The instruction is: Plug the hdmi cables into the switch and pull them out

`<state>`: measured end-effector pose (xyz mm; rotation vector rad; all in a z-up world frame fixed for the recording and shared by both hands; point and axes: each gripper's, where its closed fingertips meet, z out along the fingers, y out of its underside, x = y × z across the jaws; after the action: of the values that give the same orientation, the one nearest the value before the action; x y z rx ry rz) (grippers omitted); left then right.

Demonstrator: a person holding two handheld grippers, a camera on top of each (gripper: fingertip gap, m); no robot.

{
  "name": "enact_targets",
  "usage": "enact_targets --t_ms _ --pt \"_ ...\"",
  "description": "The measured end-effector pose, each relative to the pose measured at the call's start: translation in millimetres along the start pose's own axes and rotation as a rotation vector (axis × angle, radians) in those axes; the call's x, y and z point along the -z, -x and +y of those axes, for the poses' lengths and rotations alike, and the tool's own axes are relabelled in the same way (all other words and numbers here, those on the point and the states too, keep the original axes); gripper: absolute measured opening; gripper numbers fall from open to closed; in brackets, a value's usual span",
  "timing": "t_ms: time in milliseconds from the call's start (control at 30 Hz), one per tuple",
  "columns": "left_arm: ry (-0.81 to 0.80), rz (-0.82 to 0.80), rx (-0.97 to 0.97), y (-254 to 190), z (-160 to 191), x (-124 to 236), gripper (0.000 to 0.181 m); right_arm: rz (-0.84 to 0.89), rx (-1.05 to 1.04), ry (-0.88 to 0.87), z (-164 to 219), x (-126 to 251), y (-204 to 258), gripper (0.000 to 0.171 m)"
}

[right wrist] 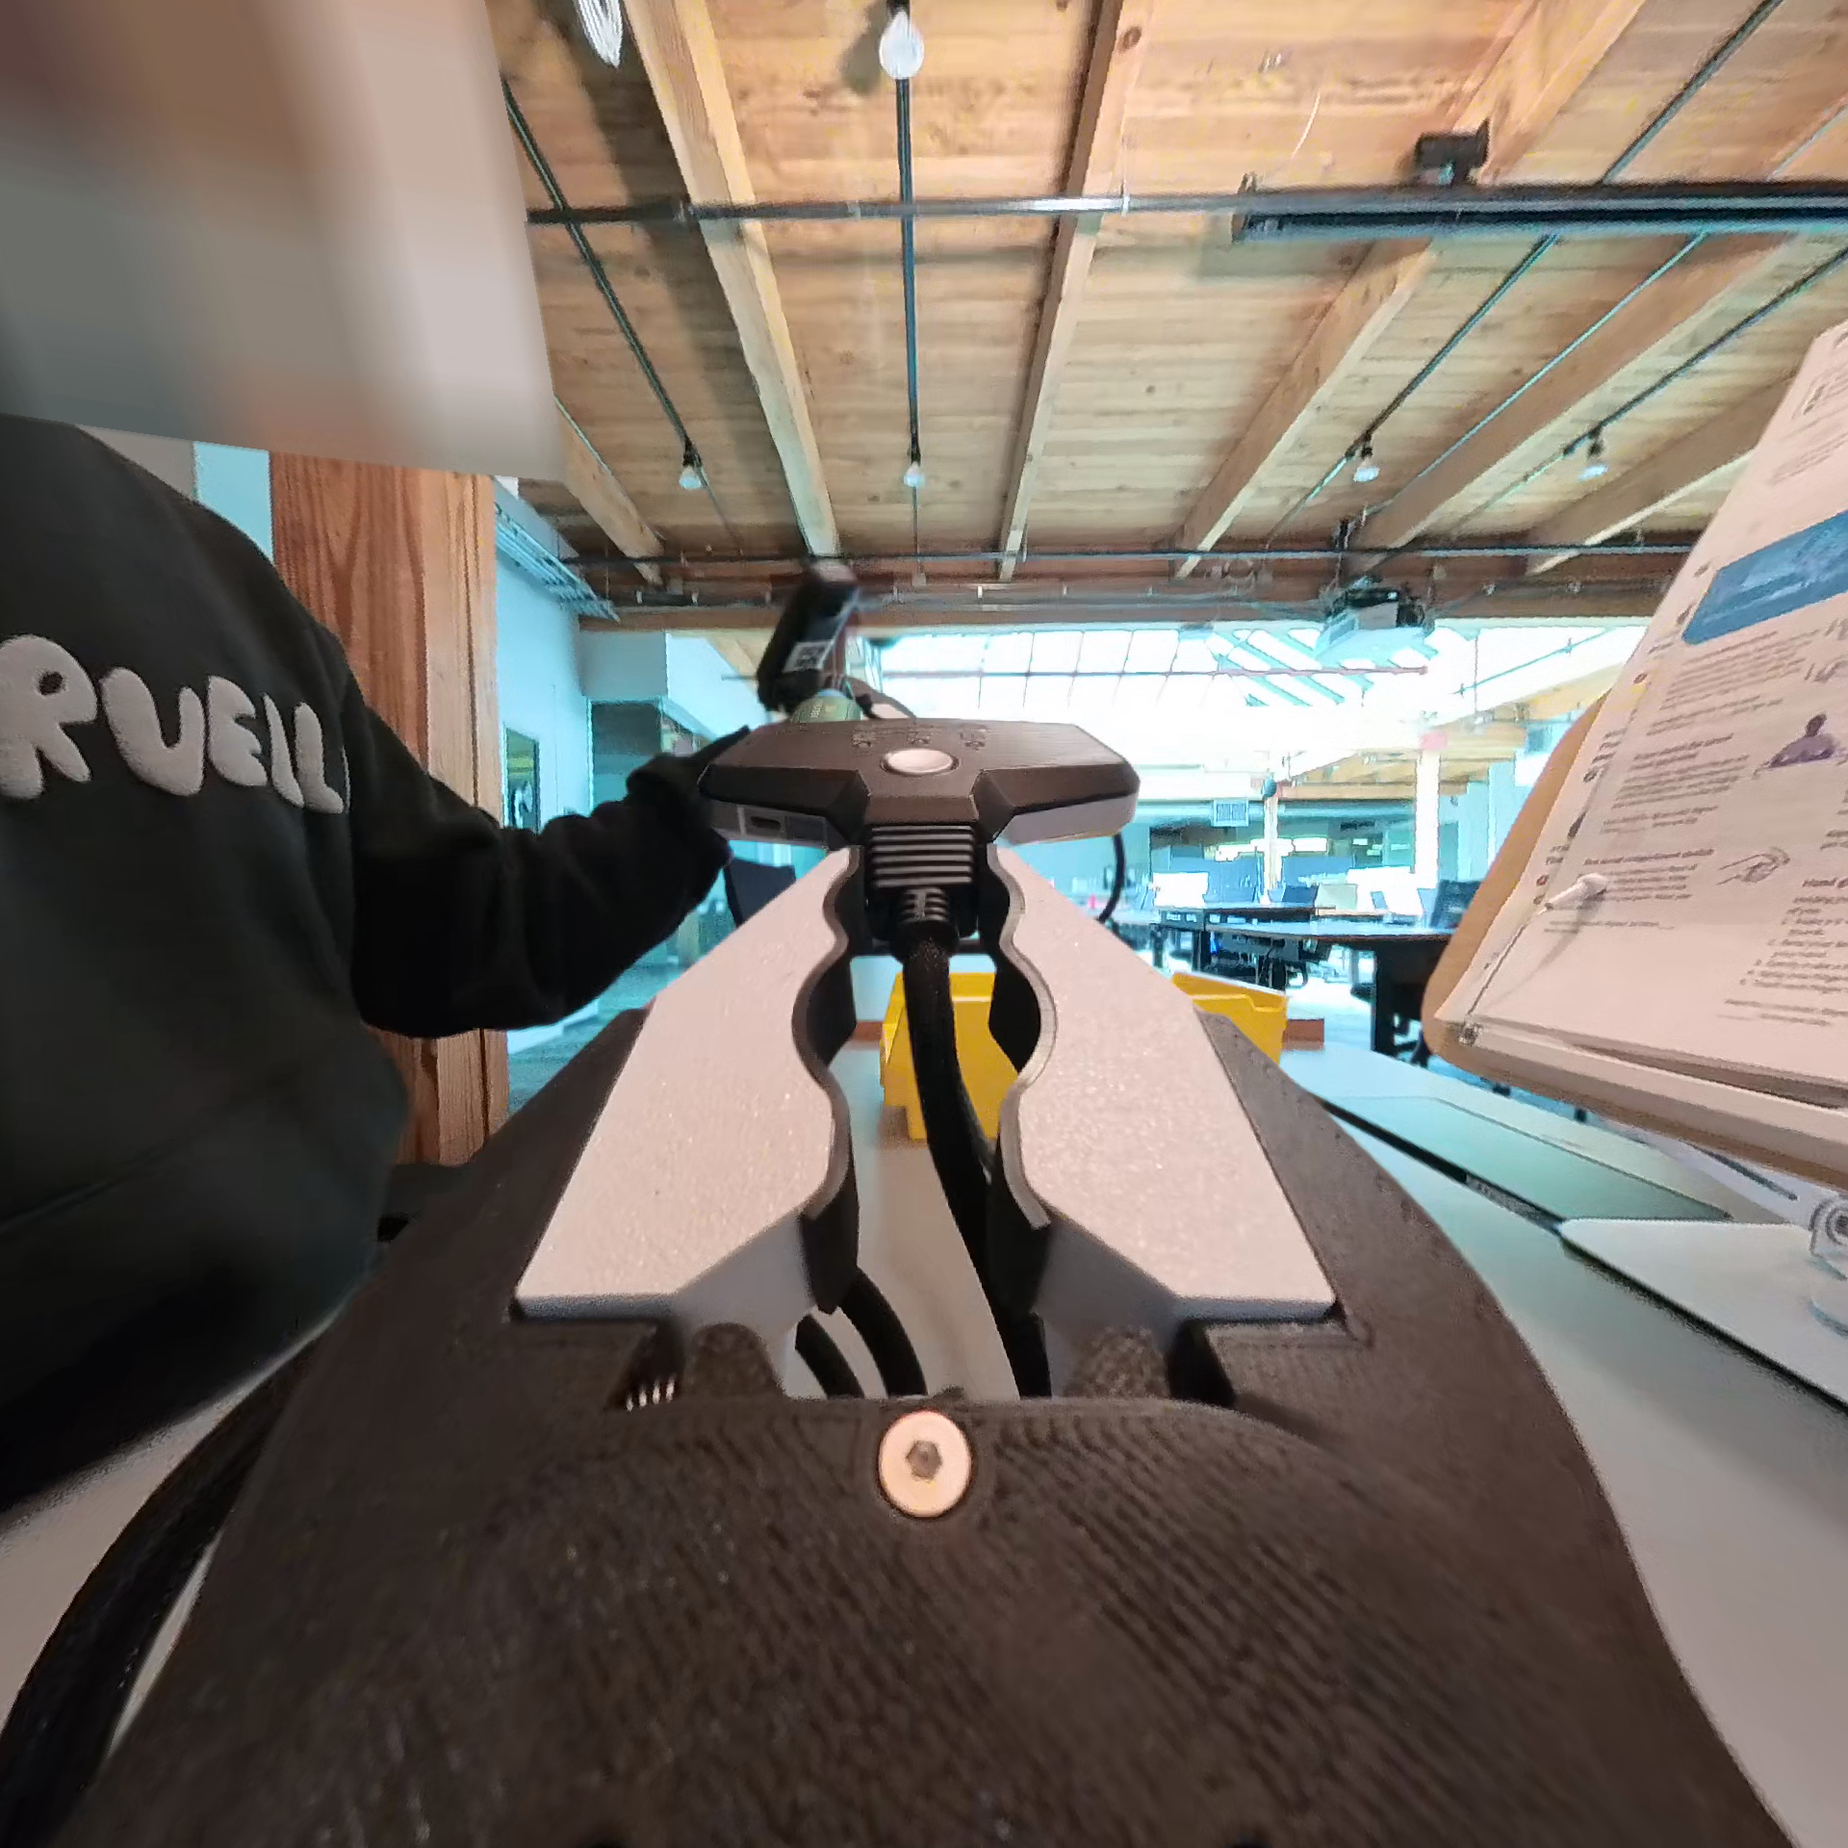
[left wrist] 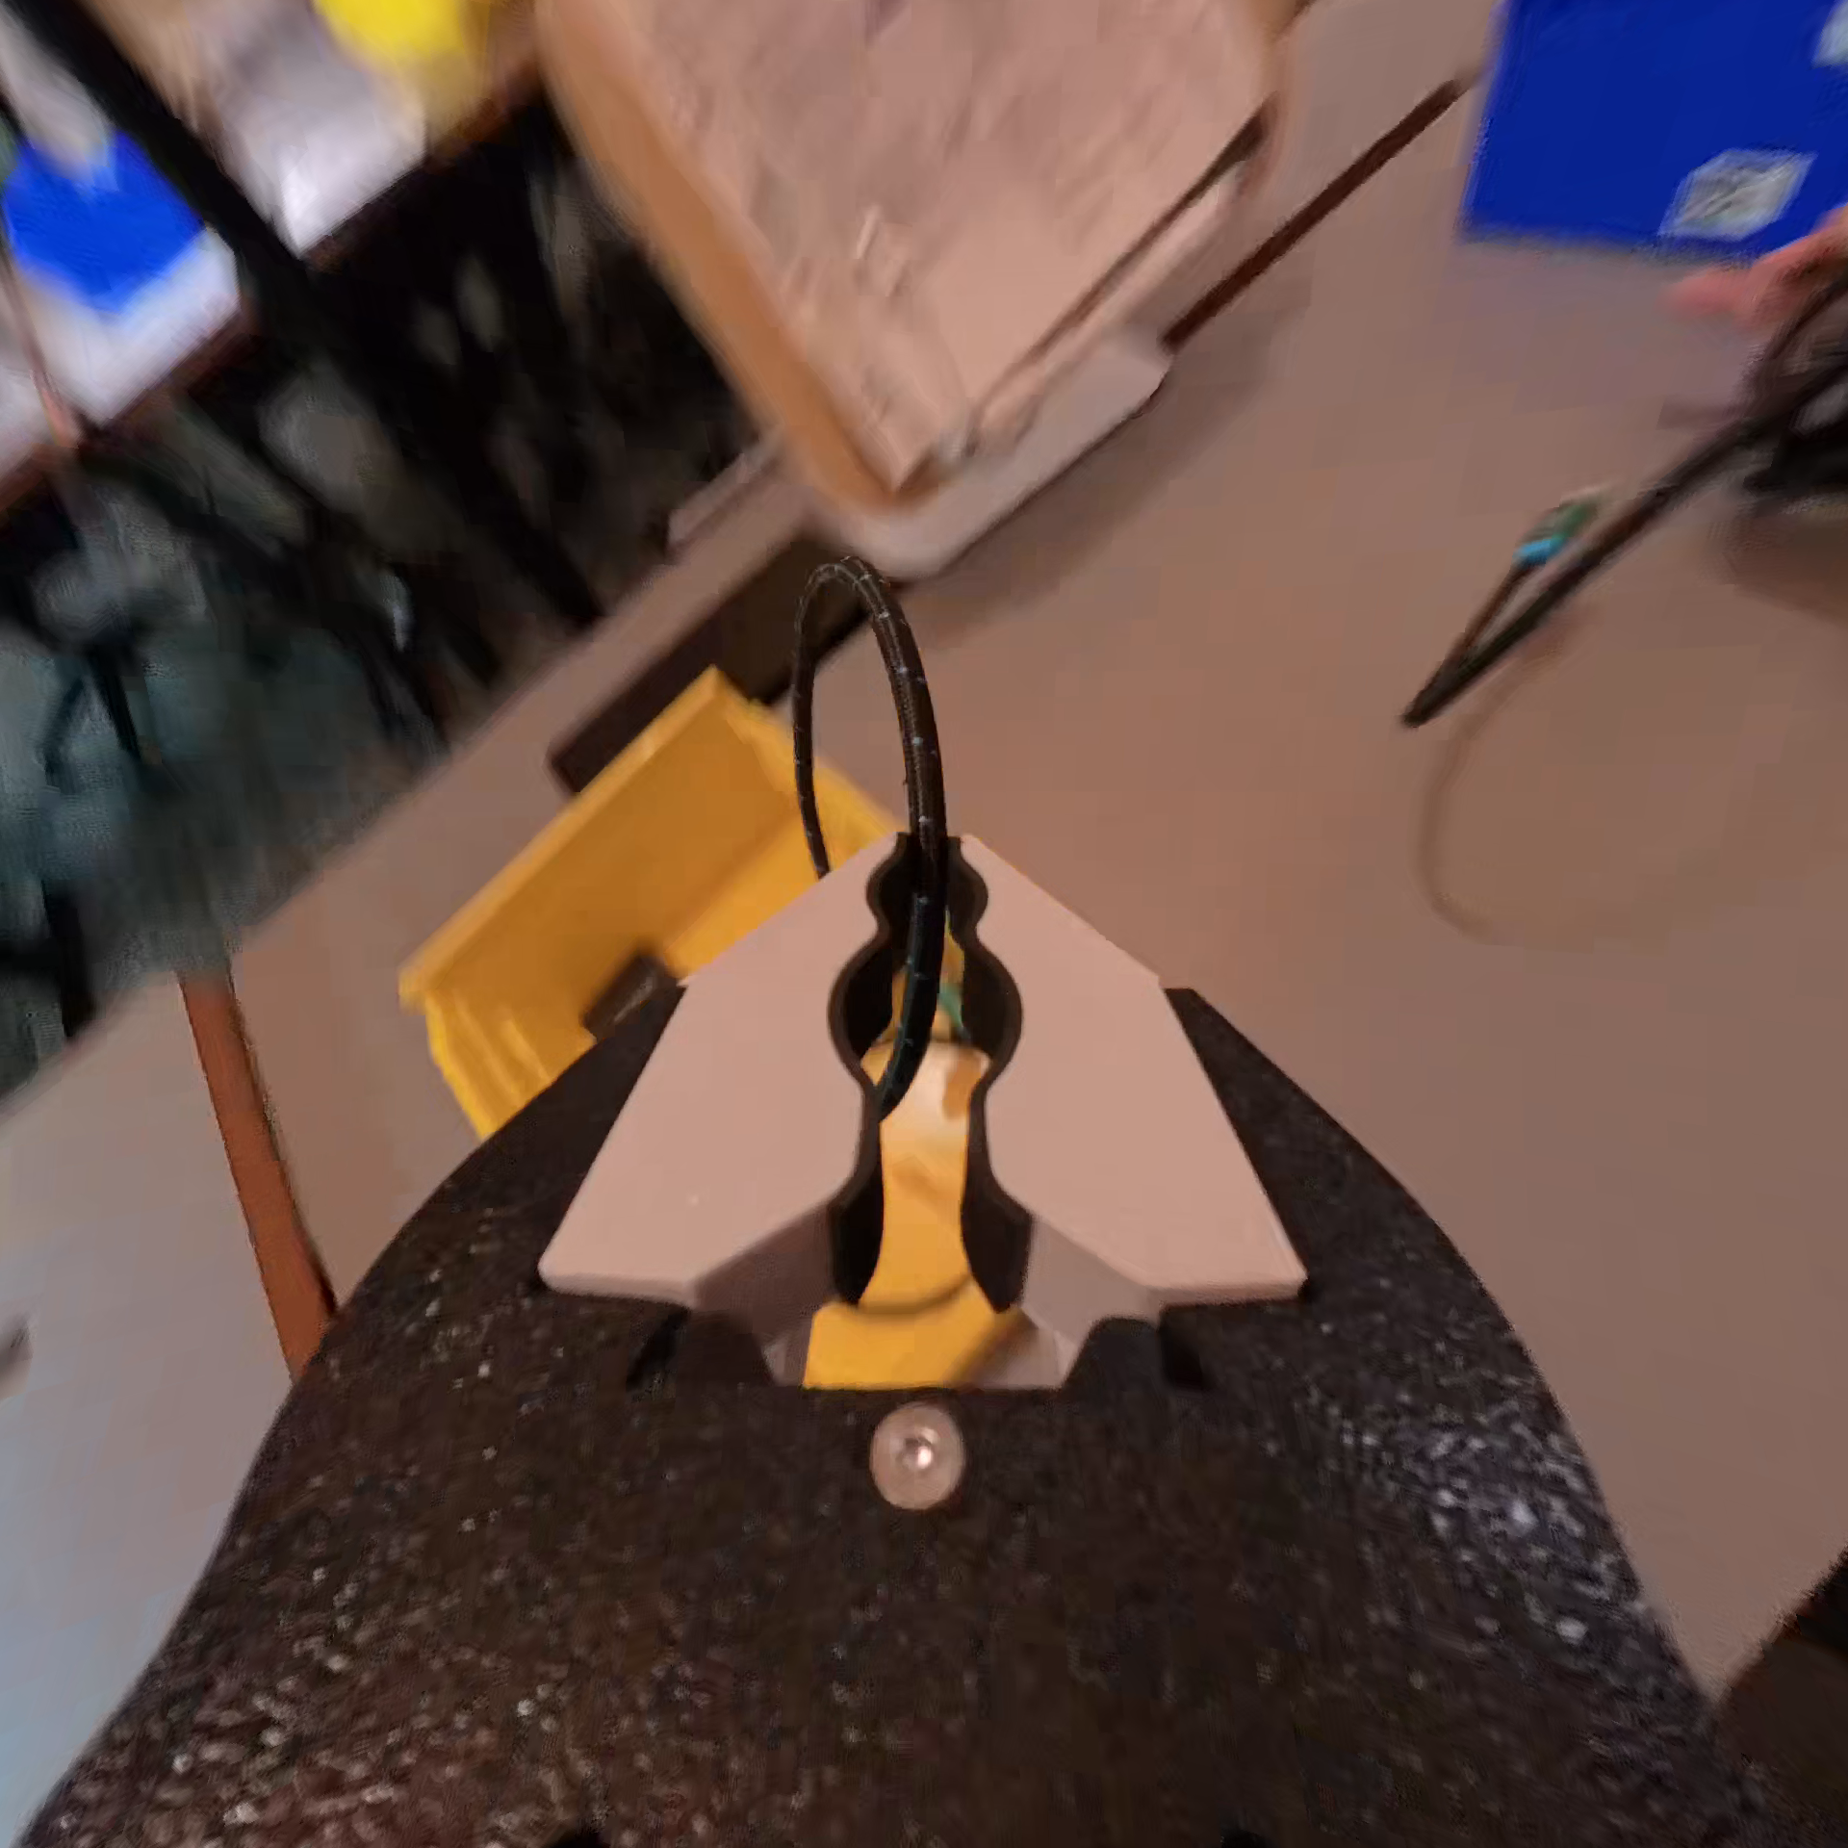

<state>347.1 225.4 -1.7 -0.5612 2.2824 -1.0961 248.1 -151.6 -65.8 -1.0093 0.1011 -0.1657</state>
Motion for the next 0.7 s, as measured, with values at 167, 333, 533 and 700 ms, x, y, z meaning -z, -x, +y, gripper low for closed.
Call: enact_targets --t_ms 167,333,533,700 --pt "-0.158 0.150 -0.458 -95 -35 -30 0.004 -0.032 0.024 -0.110 -25 13 8 0.020" --pt "-0.037 0.288 -0.731 -178 34 -97 0.004 -0.039 0.057 -0.173 -43 22 15 0.020" --pt "0.020 0.566 -0.641 -248 94 -110 0.003 0.009 0.070 -0.115 -34 21 7 0.020" --pt "0.093 0.744 -0.280 -267 109 -97 0.030 0.009 0.059 -0.099 -29 21 5 0.020"
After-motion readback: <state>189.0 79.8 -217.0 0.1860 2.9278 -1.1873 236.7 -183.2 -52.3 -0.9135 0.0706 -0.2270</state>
